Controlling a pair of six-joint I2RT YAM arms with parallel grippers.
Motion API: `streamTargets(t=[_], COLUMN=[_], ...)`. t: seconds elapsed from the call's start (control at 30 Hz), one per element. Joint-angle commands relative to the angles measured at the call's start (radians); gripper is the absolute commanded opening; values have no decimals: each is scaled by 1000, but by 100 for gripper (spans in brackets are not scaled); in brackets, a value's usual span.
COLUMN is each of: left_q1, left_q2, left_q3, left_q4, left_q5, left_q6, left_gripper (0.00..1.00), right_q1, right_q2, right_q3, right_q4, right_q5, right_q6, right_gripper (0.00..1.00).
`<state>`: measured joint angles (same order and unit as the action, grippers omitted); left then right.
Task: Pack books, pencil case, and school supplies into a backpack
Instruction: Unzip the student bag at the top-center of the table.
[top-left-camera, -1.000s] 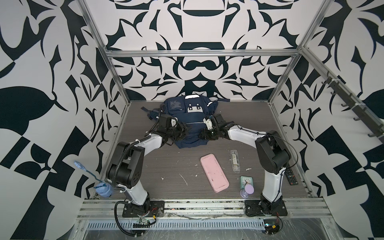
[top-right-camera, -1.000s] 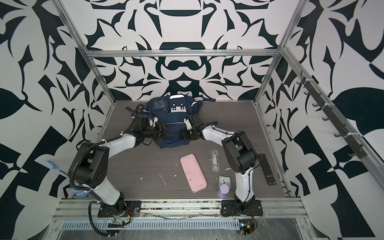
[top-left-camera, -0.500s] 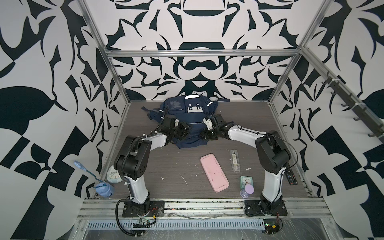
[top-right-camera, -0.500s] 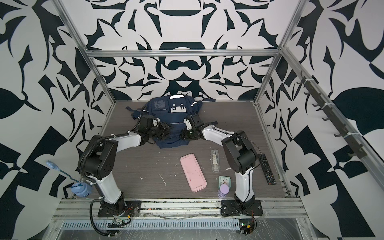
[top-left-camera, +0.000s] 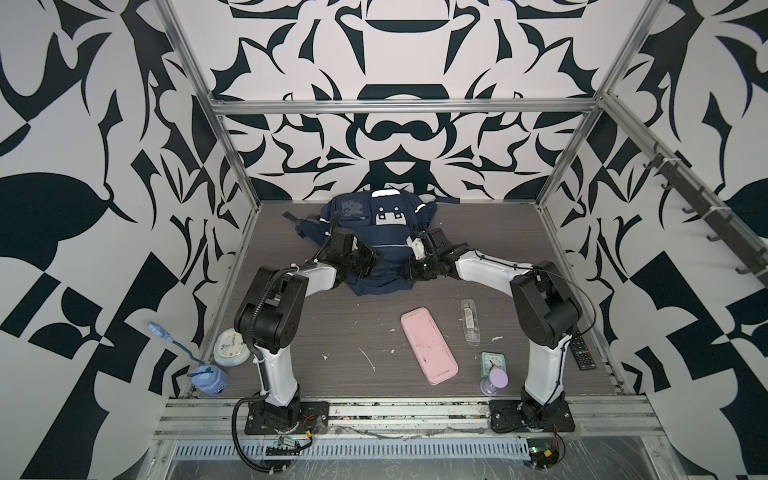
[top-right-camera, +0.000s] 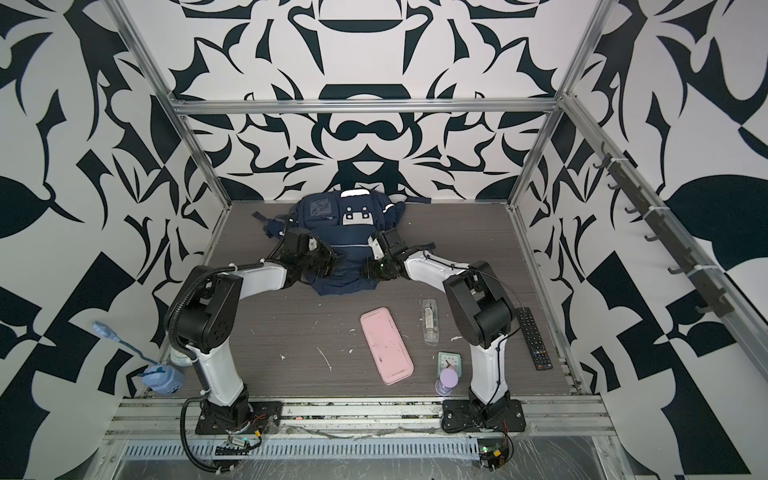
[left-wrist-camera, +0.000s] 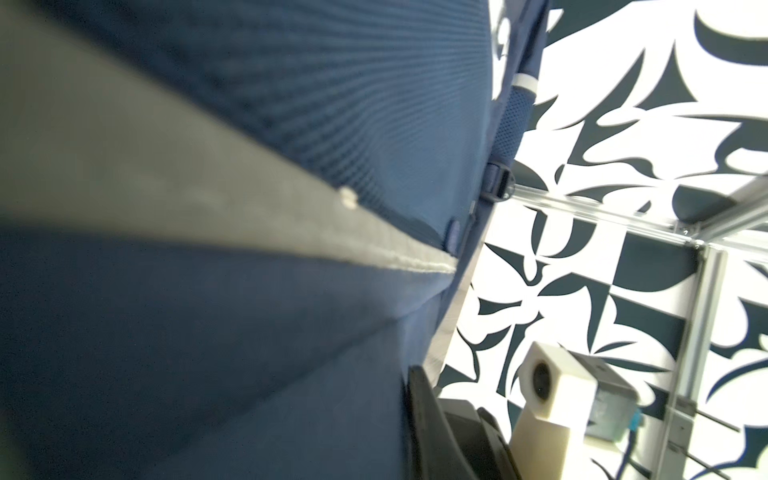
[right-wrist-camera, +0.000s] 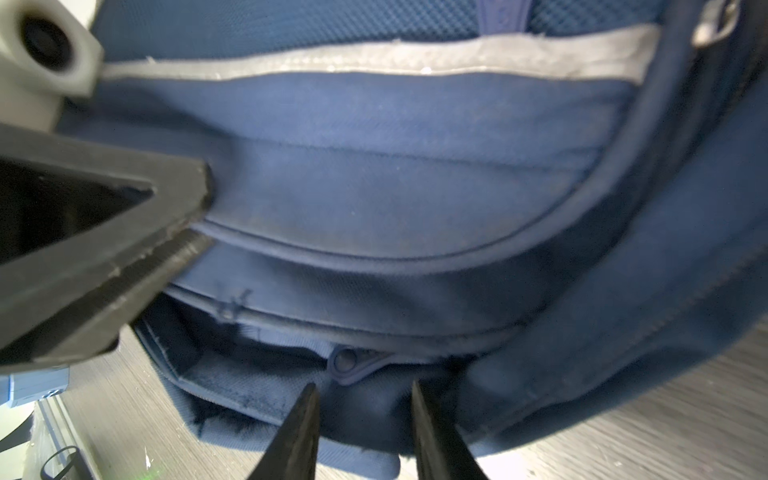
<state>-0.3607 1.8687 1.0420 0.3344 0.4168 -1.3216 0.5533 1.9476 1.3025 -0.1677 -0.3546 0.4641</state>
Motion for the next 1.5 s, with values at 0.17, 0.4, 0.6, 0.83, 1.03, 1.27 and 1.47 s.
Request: streamTargets(t=[0.17,0.4,0.6,0.83,1.03,1.27,1.47], left_q1=[2,2,2,3,5,5,5], left_q2=[-11,-64,-77,-71,-74,-75,-79], left_q3=[93,92,78,72,67,55,51], left_q4=[104,118,151,183,201,212,213], left_q5=[19,58,82,105,113,114,115], left_q6=[-24,-40,-56,-71,-80,-84,-84], left_gripper=[0,0,0,0,0,0,0], right_q1=[11,11,9,4,3,-1,-2], right_q2=[-62,-143,-124,-82,-78,-72,-64], right_q3=[-21,-34,14,43,50,50,44], right_q4=[-47,-17,-29,-34,-1,26,52], right_q5=[12,65,85,97,112,135,140], right_q6=[-21,-15,-3,50,71,103,115], right_gripper=[54,53,51,49,47,36,27])
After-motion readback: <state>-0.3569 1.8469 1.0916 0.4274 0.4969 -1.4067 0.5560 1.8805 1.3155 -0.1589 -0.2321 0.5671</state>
